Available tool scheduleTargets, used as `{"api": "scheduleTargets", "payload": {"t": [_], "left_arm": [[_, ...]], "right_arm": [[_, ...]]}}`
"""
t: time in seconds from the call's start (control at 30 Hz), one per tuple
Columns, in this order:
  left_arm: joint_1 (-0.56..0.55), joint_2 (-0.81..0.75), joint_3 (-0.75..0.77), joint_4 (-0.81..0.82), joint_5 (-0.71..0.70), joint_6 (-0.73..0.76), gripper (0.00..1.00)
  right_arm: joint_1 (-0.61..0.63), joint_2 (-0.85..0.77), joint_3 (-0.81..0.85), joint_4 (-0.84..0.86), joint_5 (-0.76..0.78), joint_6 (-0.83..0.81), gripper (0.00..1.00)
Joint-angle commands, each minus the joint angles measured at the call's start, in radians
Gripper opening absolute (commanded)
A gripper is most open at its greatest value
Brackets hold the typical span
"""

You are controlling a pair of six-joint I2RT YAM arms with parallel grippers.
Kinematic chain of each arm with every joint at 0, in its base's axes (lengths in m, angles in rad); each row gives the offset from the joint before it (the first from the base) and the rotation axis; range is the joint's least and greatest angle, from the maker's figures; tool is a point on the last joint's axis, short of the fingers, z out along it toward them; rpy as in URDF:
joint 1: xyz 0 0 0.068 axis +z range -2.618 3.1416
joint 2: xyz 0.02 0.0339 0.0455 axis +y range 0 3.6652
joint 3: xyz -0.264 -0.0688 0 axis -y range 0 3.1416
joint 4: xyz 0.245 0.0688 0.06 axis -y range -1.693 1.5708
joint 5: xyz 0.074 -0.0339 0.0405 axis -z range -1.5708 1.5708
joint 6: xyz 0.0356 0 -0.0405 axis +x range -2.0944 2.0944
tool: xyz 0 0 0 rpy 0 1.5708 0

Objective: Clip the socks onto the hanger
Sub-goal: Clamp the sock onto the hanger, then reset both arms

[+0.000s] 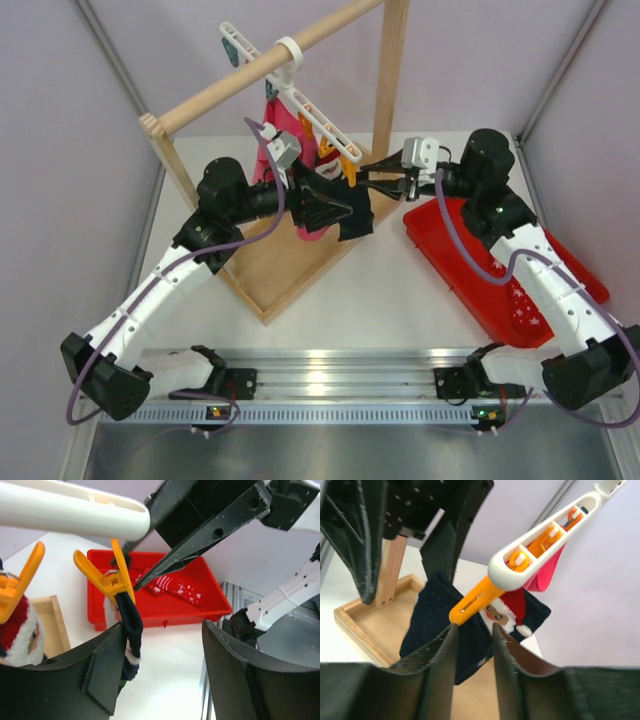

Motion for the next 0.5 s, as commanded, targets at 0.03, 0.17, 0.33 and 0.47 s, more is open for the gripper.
{"api": "scheduleTargets", "payload": {"t": [0.03, 0.17, 0.33, 0.47], "left_arm": [[-0.004, -0.036, 0.016, -0.207, -0.052, 0.141, 0.67], [-0.004, -0.057, 0.019, -0.326, -0.088, 0.212, 0.76], [-0.005, -0.076, 0.036, -0.479, -0.161, 0.272, 0.98], [-0.004, -0.054, 0.114, -0.759, -0.212, 0.435, 0.98]], "right_arm": [[0.016, 0.004, 0.019, 0.027, 0.040, 0.039, 0.41], [0.016, -0.017, -0.013, -0.008, 0.074, 0.041, 0.65], [0.014, -0.083, -0.071, -0.071, 0.156, 0.057, 0.90], [-0.006, -0.190, -0.133, -0.109, 0.258, 0.143, 0.99]]}}
